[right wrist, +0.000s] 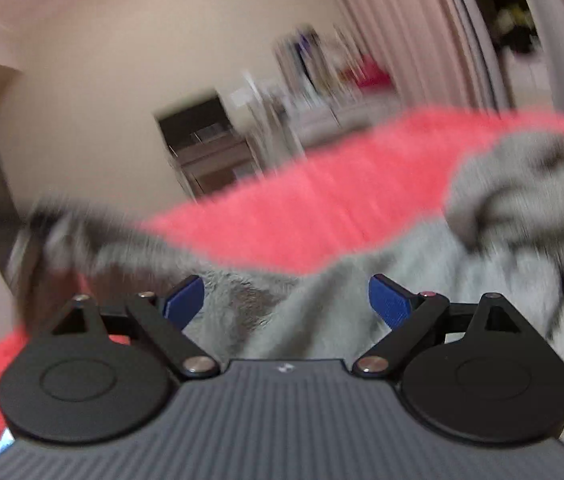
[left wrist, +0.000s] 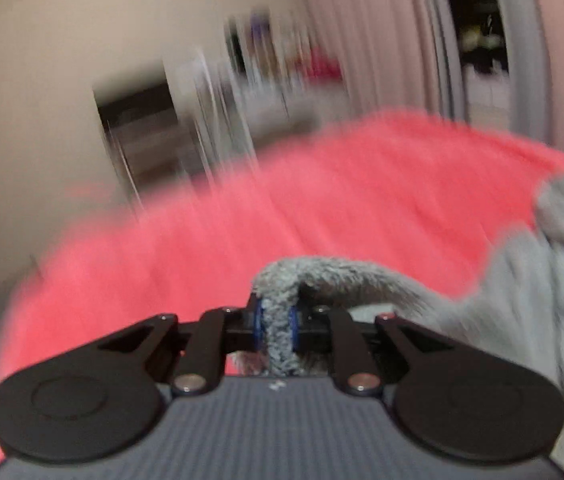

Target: Fold clothes

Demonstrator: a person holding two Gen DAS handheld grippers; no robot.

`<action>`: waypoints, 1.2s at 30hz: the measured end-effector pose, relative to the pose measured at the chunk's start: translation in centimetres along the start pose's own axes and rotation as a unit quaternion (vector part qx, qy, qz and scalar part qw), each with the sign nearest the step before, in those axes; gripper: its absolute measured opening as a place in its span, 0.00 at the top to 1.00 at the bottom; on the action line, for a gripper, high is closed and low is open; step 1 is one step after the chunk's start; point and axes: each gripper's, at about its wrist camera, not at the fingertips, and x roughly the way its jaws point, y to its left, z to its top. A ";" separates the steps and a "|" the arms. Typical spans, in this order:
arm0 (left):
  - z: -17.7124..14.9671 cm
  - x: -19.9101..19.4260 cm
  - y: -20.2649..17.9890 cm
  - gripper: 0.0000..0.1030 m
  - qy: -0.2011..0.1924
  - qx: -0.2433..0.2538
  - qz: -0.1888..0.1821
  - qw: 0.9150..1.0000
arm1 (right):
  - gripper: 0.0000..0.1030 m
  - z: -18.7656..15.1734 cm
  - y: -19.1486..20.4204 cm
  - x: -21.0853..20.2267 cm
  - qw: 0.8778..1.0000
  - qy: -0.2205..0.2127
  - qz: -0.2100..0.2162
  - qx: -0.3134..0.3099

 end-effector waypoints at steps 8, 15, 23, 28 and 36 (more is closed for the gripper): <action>-2.3 8.2 -1.1 0.19 0.226 0.098 0.056 0.968 | 0.10 -1.5 1.2 3.6 0.993 0.111 0.013 -0.028; -9.2 2.0 -0.5 0.16 0.254 -0.053 0.019 0.965 | 0.10 -0.6 1.1 2.4 0.989 0.124 0.077 -0.001; -15.9 -11.9 -5.4 0.10 0.276 -0.185 -0.204 0.921 | 0.10 6.6 0.6 -6.5 0.952 0.129 0.279 -0.012; -15.5 -19.7 -6.0 0.10 0.219 -0.206 -0.256 0.919 | 0.09 11.0 -0.9 -15.9 0.974 0.044 0.220 -0.045; -15.9 -25.1 -11.7 0.02 0.205 -0.068 -0.317 0.924 | 0.10 8.7 1.1 -20.9 0.987 0.070 0.121 -0.073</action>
